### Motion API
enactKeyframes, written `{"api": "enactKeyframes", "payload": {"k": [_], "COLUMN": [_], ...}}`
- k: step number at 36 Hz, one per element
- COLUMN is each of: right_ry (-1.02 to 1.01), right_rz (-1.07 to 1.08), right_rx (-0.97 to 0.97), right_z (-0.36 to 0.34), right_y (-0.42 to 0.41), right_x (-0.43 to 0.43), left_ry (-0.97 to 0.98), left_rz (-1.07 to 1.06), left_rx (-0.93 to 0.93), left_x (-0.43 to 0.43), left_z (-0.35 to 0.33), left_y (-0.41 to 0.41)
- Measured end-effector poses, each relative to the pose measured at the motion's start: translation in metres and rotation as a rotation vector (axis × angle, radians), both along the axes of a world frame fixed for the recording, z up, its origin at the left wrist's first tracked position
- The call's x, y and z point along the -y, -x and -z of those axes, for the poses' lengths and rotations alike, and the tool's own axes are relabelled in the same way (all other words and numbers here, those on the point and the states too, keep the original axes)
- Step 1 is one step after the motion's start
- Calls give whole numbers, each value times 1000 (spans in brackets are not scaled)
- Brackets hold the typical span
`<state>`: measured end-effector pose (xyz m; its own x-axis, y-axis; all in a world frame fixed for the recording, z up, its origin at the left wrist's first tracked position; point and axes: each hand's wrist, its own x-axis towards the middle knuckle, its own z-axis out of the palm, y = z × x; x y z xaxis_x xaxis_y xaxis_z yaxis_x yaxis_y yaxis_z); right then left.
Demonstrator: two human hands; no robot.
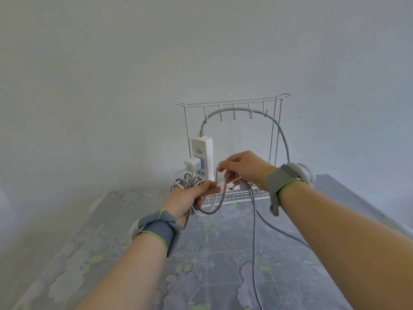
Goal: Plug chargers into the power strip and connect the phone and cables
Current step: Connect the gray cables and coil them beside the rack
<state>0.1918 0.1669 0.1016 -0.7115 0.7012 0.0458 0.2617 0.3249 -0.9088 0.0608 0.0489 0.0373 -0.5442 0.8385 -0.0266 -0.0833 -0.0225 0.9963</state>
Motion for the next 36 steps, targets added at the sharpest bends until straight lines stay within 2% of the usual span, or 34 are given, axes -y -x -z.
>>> {"api": "enactKeyframes", "payload": {"k": [4, 7, 9, 11, 13, 15, 16, 20, 22, 24, 28, 30, 33, 36], "right_ry": [-284, -357, -249, -40, 172, 348, 375, 256, 285, 404, 841, 949, 981, 961], "right_rz": [123, 205, 203, 131, -17, -213, -320, -629, -612, -498, -209, -82, -50, -100], "right_rx": [127, 135, 2, -126, -135, -15, 96, 592, 627, 462, -101, -289, -475, -496], "right_z": [16, 25, 24, 18, 10, 1, 0, -1, -1, 1, -1, -2, -7, -12], "right_y": [-10, -19, -23, -26, -30, -33, -31, -29, -35, -47, -66, -63, -44, -22], "right_x": [-16, -22, -18, -10, -1, 9, 14, 26, 23, 11, -12, -14, -6, 4], "left_ry": [-95, -146, -165, -177, -184, -186, -182, -200, -226, -256, -297, -292, -249, -179], "left_rz": [45, 23, -10, -53, -93, -124, -142, -178, -188, -197, -181, -149, -124, -107], "left_rx": [268, 407, 488, 531, 550, 544, 538, 570, 589, 603, 583, 512, 308, 144], "left_x": [3, 1, 0, -3, -6, -11, -12, -13, -10, -7, -5, -9, -10, -6], "left_z": [-7, -10, -13, -16, -20, -23, -24, -25, -24, -21, -11, -8, -7, -7], "left_y": [5, 9, 10, 9, 7, 4, 5, 6, 8, 12, 17, 12, 6, 1]}}
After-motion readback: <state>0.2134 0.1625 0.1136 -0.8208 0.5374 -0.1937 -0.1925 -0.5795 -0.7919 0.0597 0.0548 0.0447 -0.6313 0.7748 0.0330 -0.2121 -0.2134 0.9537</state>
